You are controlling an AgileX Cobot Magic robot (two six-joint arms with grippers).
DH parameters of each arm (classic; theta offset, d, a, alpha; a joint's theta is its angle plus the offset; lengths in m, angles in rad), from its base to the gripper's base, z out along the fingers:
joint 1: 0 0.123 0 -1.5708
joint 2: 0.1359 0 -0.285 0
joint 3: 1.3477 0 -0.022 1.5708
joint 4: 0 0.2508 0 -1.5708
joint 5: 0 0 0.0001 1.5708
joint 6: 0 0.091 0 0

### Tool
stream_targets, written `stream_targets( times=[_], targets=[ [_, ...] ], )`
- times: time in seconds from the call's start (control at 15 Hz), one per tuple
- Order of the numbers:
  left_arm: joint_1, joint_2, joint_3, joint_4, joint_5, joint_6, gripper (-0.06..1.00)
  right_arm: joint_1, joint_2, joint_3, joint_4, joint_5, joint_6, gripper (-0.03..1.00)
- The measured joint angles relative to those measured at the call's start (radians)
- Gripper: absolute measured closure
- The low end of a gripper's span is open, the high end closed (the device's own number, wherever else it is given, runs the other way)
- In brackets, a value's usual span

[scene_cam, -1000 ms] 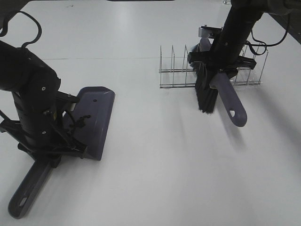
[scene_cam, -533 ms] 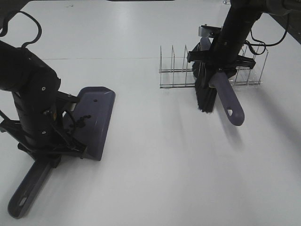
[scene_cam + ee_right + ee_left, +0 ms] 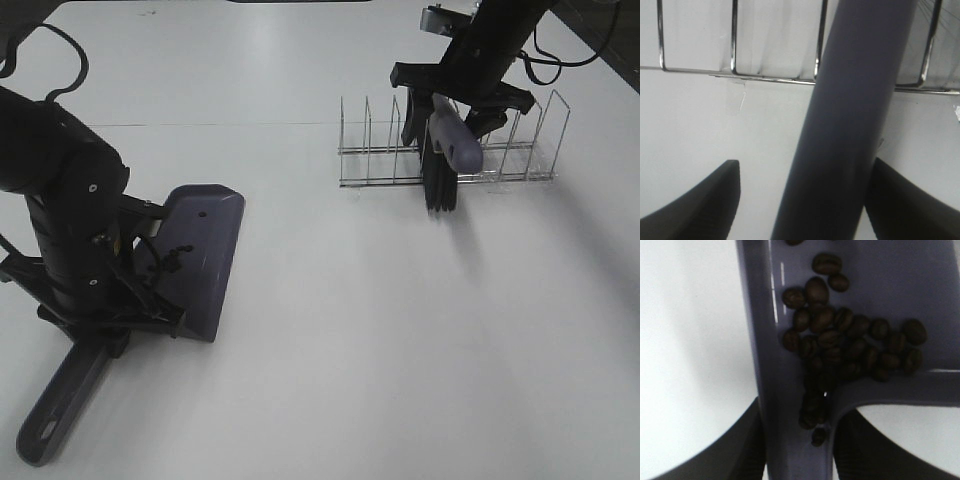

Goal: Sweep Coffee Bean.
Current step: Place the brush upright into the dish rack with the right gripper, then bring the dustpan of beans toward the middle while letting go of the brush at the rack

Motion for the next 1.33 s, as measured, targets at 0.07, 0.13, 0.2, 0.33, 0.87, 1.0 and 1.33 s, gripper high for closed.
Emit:
stream_targets(
  times=[0.07, 0.13, 0.2, 0.33, 0.87, 1.0, 1.33],
  targets=[
    [0.000, 0.000, 0.000, -0.001, 0.001, 0.000, 0.60, 0.000, 0.000, 0.000, -0.006, 0.000, -0.001, 0.36],
    [0.000, 0.000, 0.000, -0.001, 0.001, 0.000, 0.60, 0.000, 0.000, 0.000, -0.011, 0.000, -0.002, 0.36],
    [0.000, 0.000, 0.000, -0.003, 0.001, 0.000, 0.60, 0.000, 0.000, 0.000, -0.018, -0.001, -0.002, 0.36],
    [0.000, 0.000, 0.000, -0.007, 0.002, 0.000, 0.60, 0.000, 0.003, 0.000, -0.027, -0.001, -0.002, 0.36],
    [0.000, 0.000, 0.000, -0.014, 0.004, 0.000, 0.60, 0.000, -0.001, 0.000, -0.128, -0.002, 0.008, 0.23],
    [0.000, 0.000, 0.000, -0.016, 0.005, 0.000, 0.60, 0.000, -0.027, 0.000, -0.130, -0.002, 0.008, 0.23],
    [0.000, 0.000, 0.000, -0.033, 0.010, -0.001, 0.60, 0.000, -0.172, 0.009, -0.106, -0.010, 0.009, 0.23]
  ],
)
